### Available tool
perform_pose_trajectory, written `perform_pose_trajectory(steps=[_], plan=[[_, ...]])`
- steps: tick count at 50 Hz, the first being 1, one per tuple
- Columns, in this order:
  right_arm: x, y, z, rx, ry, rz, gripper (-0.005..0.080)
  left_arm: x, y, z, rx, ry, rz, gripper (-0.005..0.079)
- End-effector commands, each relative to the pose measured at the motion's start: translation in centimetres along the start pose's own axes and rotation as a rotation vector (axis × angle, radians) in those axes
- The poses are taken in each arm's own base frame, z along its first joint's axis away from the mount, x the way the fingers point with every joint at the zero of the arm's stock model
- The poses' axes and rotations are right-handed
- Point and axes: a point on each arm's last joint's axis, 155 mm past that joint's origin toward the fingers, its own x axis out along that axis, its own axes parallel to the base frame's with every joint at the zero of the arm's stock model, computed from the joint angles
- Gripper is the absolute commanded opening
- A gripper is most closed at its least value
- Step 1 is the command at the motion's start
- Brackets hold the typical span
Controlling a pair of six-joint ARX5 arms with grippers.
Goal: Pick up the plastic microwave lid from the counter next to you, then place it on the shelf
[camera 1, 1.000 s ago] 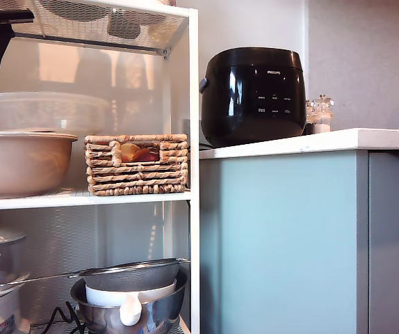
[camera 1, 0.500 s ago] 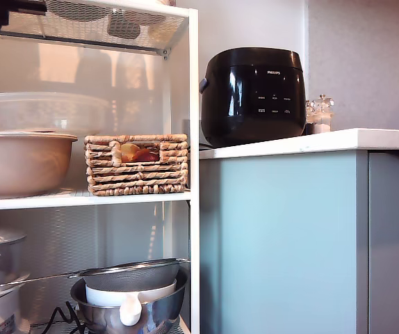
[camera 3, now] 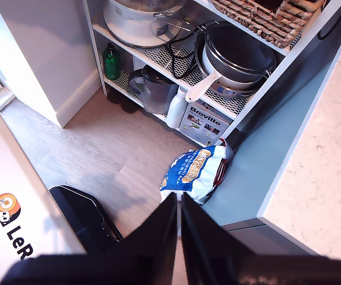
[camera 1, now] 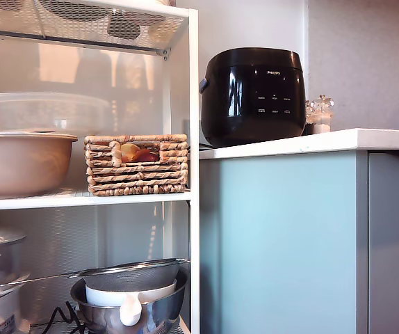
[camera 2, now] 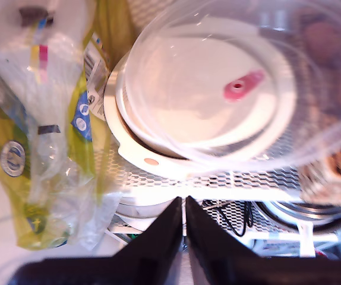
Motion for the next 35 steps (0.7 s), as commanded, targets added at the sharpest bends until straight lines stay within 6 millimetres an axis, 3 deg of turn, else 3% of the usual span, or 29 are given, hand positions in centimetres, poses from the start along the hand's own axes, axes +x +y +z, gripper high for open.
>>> perform_pose_trajectory(steps=[1, 14, 24, 35], plan=[[0.1, 0.0, 0.0, -0.001, -0.005, 0.0, -0.0013, -1.1, -0.1, 0.1, 0.016, -0.012, -0.016, -0.0024], [0.0, -0.6, 2.2, 0.084, -0.092, -0.029, -0.0013, -5.8, -1.9, -0.5, 0.081, -0.045, -0.162, -0.0024], [0.0, -5.7, 3.6, 0.189, -0.165, -0.255, -0.0013, -8.7, -2.5, -0.4, 0.087, -0.095, -0.241, -0.0024], [1.9, -10.4, 3.5, 0.315, -0.225, -0.4, -0.0013, -9.2, -3.1, -0.8, 0.11, -0.127, -0.275, -0.0024]])
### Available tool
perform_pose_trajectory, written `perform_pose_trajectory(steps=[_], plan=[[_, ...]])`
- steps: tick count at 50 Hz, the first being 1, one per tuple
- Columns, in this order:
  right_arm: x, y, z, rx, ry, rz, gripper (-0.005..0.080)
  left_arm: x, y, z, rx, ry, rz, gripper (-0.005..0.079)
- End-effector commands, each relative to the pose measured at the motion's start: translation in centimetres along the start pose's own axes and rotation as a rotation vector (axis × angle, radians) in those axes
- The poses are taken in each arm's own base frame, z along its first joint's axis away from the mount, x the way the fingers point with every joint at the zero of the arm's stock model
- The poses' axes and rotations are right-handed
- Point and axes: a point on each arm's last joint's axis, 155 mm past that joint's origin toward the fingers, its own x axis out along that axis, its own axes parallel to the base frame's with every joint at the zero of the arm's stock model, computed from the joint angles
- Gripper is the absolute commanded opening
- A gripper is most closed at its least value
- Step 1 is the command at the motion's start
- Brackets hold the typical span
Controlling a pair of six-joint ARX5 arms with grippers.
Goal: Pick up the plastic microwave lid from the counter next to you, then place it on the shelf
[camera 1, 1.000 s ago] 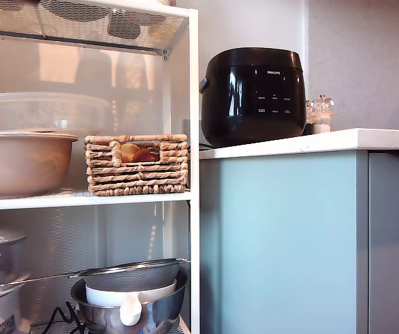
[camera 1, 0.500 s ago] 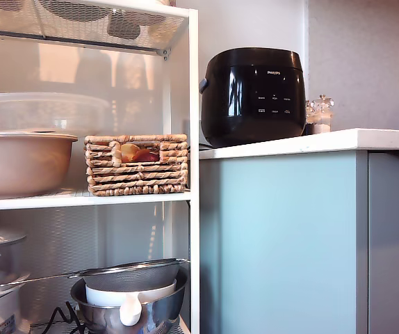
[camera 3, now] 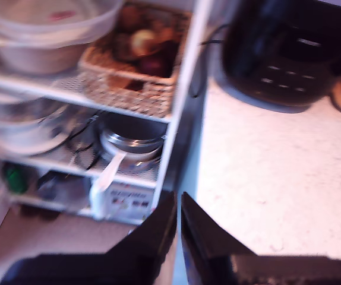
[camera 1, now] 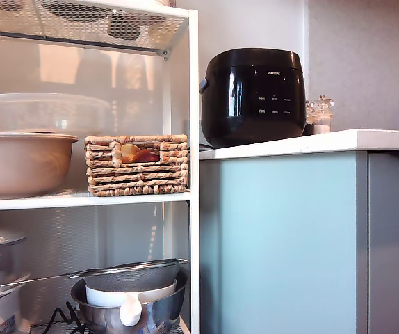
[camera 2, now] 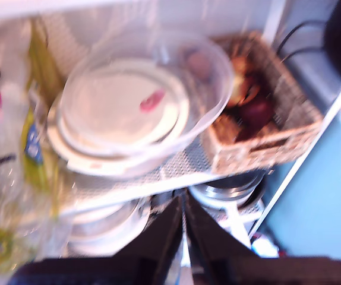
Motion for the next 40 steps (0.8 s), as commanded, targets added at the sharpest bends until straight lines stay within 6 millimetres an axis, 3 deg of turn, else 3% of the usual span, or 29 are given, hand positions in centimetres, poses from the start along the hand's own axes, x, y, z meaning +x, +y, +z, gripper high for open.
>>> perform_pose_trajectory(steps=[1, 12, 23, 30, 40], plan=[[1.4, -0.8, -0.9, 0.025, 0.008, -0.037, -0.0013, 0.8, -0.3, -1.1, 0.03, 0.011, -0.002, -0.0024], [4.4, -4.5, -2.0, 0.123, -0.045, -0.16, -0.0013, 1.6, -1.8, -3.1, 0.077, -0.046, -0.108, -0.0024], [7.4, -8.6, -6.2, 0.165, -0.023, -0.285, -0.0013, 3.6, -2.2, -6.2, 0.083, -0.092, -0.146, -0.0024], [8.9, -10.1, -8.8, 0.2, -0.031, -0.284, -0.0013, 5.4, -2.3, -8.5, 0.087, -0.084, -0.144, -0.0024], [9.7, -12.5, -12.4, 0.23, -0.053, -0.307, -0.0013, 7.7, -1.7, -11.8, 0.103, -0.071, -0.131, -0.0024]])
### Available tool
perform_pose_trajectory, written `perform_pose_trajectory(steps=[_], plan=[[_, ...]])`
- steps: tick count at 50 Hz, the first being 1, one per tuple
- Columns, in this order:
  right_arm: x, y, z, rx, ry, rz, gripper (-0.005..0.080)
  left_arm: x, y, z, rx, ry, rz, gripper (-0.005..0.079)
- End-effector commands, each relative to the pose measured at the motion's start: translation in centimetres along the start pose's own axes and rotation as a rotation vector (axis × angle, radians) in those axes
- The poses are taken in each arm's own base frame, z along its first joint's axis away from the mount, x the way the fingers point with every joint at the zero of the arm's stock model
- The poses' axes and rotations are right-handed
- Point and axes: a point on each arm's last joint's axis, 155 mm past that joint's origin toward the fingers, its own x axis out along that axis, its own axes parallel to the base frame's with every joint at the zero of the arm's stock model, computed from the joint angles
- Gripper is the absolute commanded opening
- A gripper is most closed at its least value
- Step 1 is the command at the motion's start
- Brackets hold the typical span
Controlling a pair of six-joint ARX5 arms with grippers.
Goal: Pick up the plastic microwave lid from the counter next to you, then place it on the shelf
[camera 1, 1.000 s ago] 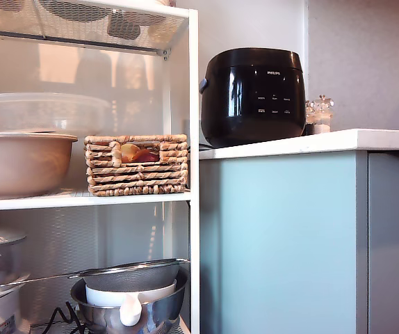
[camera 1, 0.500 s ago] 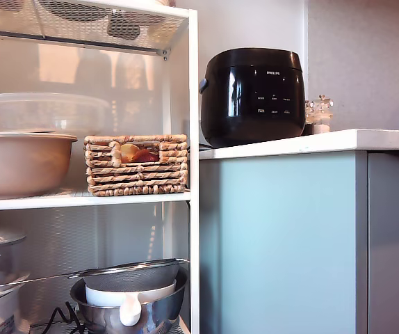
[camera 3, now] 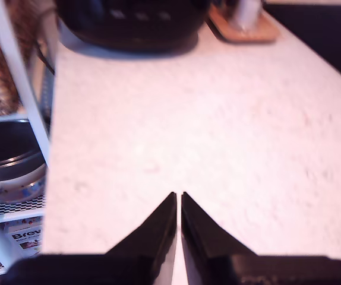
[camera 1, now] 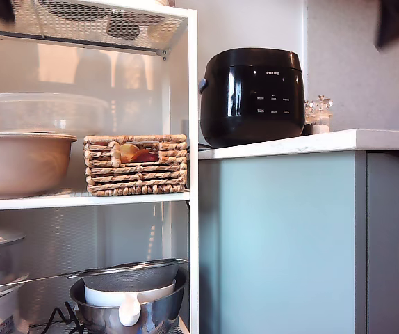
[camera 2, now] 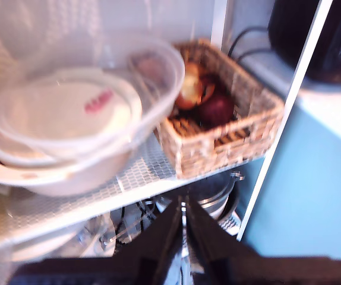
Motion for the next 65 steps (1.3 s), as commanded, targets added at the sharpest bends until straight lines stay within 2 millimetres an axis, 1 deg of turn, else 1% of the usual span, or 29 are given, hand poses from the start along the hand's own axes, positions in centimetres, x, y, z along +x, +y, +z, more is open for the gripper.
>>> perform_pose_trajectory(steps=[1, 3, 8, 17, 23, 28, 33, 36, 39, 44, 47, 51, 58, 65], plan=[[-0.1, -0.8, -0.2, 0.021, -0.033, -0.004, -0.0013, 0.4, 0.4, -0.9, 0.004, -0.014, -0.003, -0.0024], [0.0, -1.3, -0.6, 0.032, -0.042, -0.007, -0.0013, 0.6, 0.5, -1.4, 0.003, -0.015, -0.015, -0.0024], [-0.1, -2.6, -1.4, 0.041, -0.064, -0.025, -0.0013, 1.0, 1.3, -2.6, -0.017, -0.019, -0.019, -0.0024], [-0.7, -4.0, -2.2, 0.068, -0.111, -0.05, -0.0013, 1.3, 3.9, -3.8, -0.055, -0.032, 0.023, -0.0024], [-1.0, -4.8, -3.2, 0.089, -0.134, -0.08, -0.0013, 1.4, 5.8, -4.3, -0.084, -0.057, 0.064, -0.0024], [-0.9, -4.8, -4.7, 0.1, -0.139, -0.086, -0.0013, 1.2, 6.8, -4.6, -0.14, -0.081, 0.083, -0.0024], [-1.0, -4.7, -5.5, 0.136, -0.178, -0.082, -0.0013, 1.2, 8.0, -4.9, -0.206, -0.12, 0.117, -0.0024], [-1.1, -4.6, -6.2, 0.147, -0.185, -0.082, -0.0013, 1.1, 8.1, -5.1, -0.211, -0.137, 0.114, -0.0024], [-1.3, -4.6, -6.4, 0.15, -0.211, -0.083, -0.0013, 1.0, 8.1, -5.3, -0.21, -0.149, 0.113, -0.0024], [-1.6, -4.6, -7.3, 0.139, -0.237, -0.092, -0.0013, 1.1, 8.4, -6.2, -0.213, -0.168, 0.12, -0.0024], [-1.8, -4.7, -8.0, 0.132, -0.248, -0.099, -0.0013, 1.2, 8.5, -6.9, -0.208, -0.18, 0.118, -0.0024], [-2.0, -4.6, -9.0, 0.133, -0.258, -0.099, -0.0013, 1.2, 8.6, -8.5, -0.208, -0.178, 0.12, -0.0024], [-2.2, -4.2, -11.4, 0.128, -0.254, -0.09, -0.0013, 0.9, 9.2, -10.7, -0.211, -0.198, 0.131, -0.0024], [-3.1, -4.1, -11.7, 0.134, -0.3, -0.087, -0.0013, -0.2, 9.4, -11.3, -0.191, -0.226, 0.131, -0.0024]])
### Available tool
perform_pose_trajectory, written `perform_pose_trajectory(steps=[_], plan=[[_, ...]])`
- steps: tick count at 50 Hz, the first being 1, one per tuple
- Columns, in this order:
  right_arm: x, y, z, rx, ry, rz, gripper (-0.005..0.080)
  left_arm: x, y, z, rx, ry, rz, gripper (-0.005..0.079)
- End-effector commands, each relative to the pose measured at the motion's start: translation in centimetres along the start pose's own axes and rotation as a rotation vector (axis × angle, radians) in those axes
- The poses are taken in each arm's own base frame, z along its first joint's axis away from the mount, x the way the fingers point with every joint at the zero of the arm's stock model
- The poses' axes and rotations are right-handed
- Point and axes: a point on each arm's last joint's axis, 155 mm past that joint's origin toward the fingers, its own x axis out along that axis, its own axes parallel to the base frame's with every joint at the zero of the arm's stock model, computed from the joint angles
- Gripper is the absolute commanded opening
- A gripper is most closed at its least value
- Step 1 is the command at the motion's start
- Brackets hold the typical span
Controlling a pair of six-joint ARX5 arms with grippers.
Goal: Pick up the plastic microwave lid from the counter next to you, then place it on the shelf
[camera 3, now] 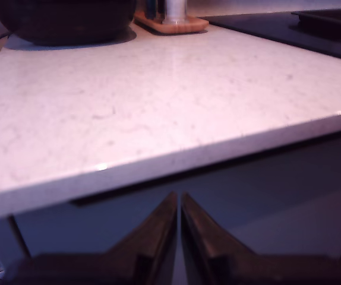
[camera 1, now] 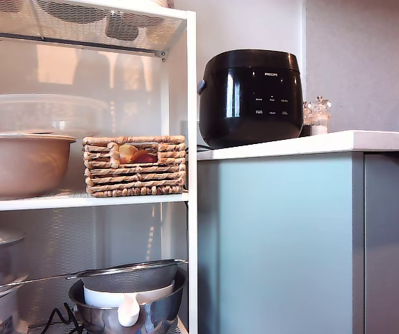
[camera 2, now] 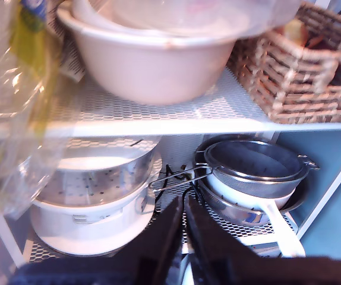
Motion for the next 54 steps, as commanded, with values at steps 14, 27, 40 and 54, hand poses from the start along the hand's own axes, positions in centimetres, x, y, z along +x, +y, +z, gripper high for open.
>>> perform_pose_trajectory(steps=[14, 27, 40, 54], plan=[[-1.9, 0.3, 2.7, 0.013, -0.121, 0.028, -0.0013, -3.3, 0.2, 2.5, -0.032, -0.126, -0.041, -0.0024], [-3.2, 1.1, 3.3, 0.037, -0.146, 0.086, -0.0013, -5.4, 0.0, 3.3, -0.054, -0.181, -0.089, -0.0024], [-3.1, 1.2, -0.2, 0.027, -0.008, 0.087, -0.0013, -5.2, 0.6, 0.9, -0.029, -0.092, -0.064, -0.0024], [-3.7, 1.1, -5.8, 0.006, 0.216, 0.084, -0.0013, -5.0, 1.4, -2.3, 0.008, 0.034, -0.03, -0.0024]])
